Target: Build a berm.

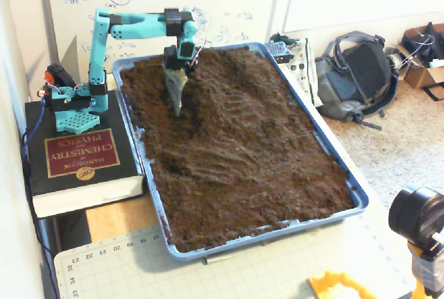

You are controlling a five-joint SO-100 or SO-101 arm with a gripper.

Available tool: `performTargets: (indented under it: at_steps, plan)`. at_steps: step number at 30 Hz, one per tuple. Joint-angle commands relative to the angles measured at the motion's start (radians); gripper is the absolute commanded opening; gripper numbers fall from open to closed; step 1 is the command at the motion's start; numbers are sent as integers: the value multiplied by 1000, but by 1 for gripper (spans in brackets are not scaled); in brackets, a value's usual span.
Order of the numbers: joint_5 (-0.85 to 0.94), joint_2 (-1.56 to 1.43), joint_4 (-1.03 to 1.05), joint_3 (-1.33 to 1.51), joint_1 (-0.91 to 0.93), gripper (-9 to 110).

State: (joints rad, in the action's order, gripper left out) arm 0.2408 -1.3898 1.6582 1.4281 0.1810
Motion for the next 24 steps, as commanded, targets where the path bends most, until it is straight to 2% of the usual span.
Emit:
performTargets:
  at_steps: [1,10,19,24]
  plan:
    - [20,-12,-8,-12,49,1]
    - [212,87,-95,-9,153,1]
    - [242,218,-232,-14,236,1]
    - [244,242,-242,5,287,1]
